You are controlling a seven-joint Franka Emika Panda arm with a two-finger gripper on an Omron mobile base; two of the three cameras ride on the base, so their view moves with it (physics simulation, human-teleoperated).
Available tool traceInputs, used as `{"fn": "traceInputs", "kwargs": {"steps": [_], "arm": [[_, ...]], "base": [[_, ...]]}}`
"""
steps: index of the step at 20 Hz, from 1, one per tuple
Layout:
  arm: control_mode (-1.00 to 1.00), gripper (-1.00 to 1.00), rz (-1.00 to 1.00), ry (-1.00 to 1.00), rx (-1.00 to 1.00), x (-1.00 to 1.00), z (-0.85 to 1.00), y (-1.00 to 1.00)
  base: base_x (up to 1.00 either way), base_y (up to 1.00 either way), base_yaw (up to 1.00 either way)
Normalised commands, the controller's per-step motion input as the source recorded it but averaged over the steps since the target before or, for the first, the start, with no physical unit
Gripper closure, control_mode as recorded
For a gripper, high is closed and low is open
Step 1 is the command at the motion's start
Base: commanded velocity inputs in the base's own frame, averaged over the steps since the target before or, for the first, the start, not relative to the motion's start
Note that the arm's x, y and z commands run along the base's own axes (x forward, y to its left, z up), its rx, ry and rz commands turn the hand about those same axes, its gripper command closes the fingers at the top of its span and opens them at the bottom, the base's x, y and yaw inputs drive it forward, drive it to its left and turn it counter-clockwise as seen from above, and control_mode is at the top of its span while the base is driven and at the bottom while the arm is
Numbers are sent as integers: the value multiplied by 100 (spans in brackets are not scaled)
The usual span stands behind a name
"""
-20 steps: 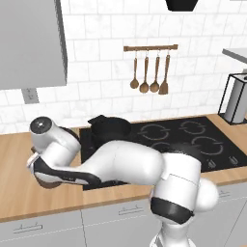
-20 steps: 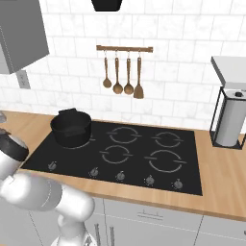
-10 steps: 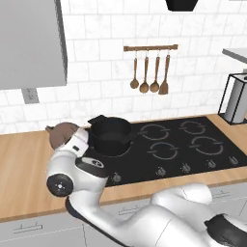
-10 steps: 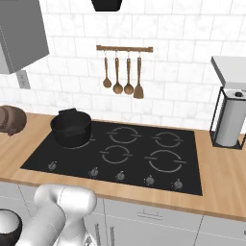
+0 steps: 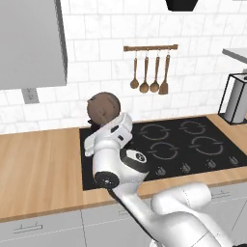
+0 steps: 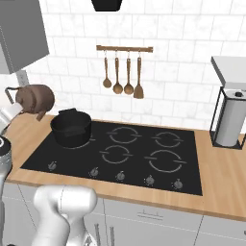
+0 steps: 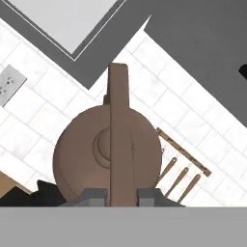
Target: Pick the kettle from the counter and place it on a stove burner. Then turn the burner on.
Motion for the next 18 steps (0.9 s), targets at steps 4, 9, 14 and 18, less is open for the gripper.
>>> {"fn": "traceInputs", "kwargs": {"steps": [4, 9, 14, 18], "arm": [[-100, 100, -33, 30, 15, 7, 7, -100], [-100, 100, -30, 39, 15, 22, 0, -100], [-100, 100, -25, 43, 20, 27, 6, -100], [-100, 100, -8, 47, 46, 23, 55, -100]], "base": [[0, 0, 0], [0, 0, 0], [0, 0, 0], [0, 0, 0]]}}
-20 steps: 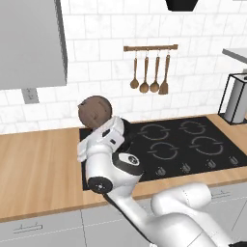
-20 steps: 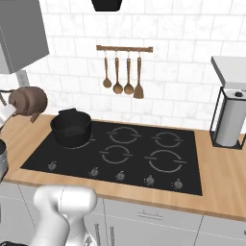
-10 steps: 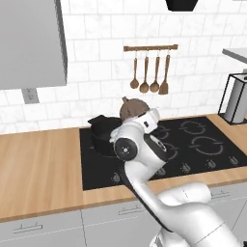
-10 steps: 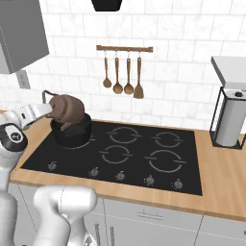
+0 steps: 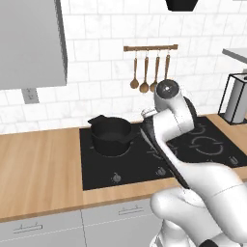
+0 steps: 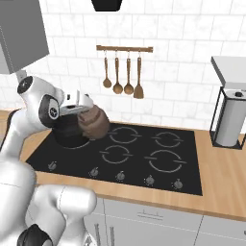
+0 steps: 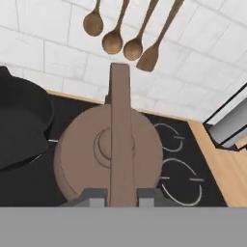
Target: Pick the kettle from the counter and place it on a stove burner. Then turn the burner on.
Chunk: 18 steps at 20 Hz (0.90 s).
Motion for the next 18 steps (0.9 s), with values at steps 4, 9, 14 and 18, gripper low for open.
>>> {"fn": "traceInputs", "kwargs": {"steps": [4, 9, 14, 18], "arm": [[-100, 100, 0, 32, 39, 38, -16, -100], [-100, 100, 3, -6, 21, 20, -66, -98], [-100, 100, 1, 0, 7, 3, -9, -46], [-100, 100, -4, -13, 0, 41, -44, -1]], "base": [[0, 0, 0], [0, 0, 0], [0, 0, 0], [0, 0, 0]]}}
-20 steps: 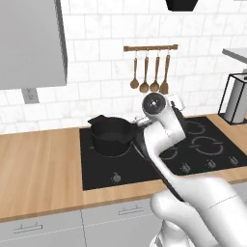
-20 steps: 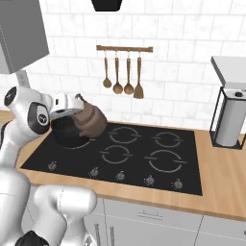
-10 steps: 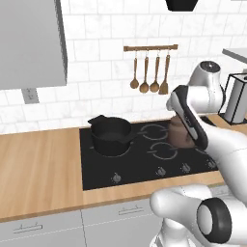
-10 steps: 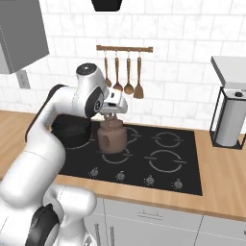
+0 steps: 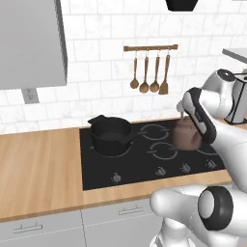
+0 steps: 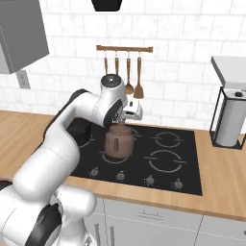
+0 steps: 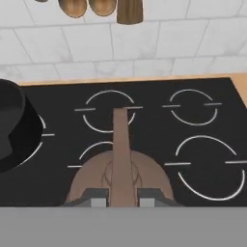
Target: Pick the kettle from the counter and place it on a stove burner. Then turn the burner on.
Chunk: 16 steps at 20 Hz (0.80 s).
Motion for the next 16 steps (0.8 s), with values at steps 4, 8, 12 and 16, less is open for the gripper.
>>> {"fn": "traceInputs", "kwargs": {"steps": [4, 8, 12, 16], "arm": [[-100, 100, -7, -12, 0, 78, -31, 8], [-100, 100, -17, -4, 0, 74, -13, 13], [-100, 100, -13, -1, 0, 62, -5, 5], [-100, 100, -10, -1, -1, 56, -9, 11]], "base": [[0, 0, 0], [0, 0, 0], [0, 0, 0], [0, 0, 0]]}}
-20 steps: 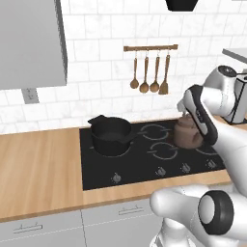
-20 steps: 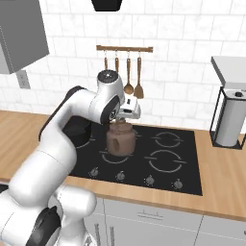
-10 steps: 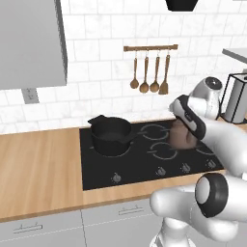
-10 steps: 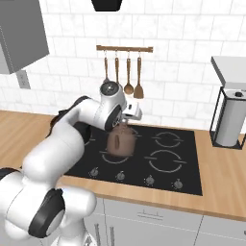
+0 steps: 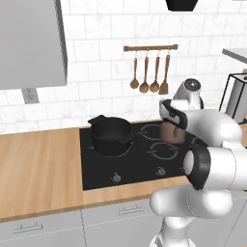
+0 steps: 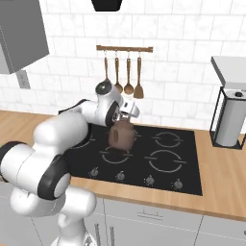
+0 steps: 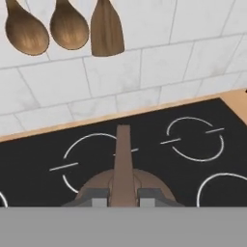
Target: Pick the kettle from the counter and place it on a stove burner. Then turn the burner on.
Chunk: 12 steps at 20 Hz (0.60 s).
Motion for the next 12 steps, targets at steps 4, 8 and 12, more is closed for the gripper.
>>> {"fn": "traceInputs", "kwargs": {"steps": [4, 8, 12], "arm": [[-100, 100, -7, -1, 0, 40, -11, 10], [-100, 100, -4, -6, 0, 19, -17, 16], [-100, 100, -7, -14, 0, 29, -20, 24]], "base": [[0, 0, 0], [0, 0, 0], [0, 0, 0]]}}
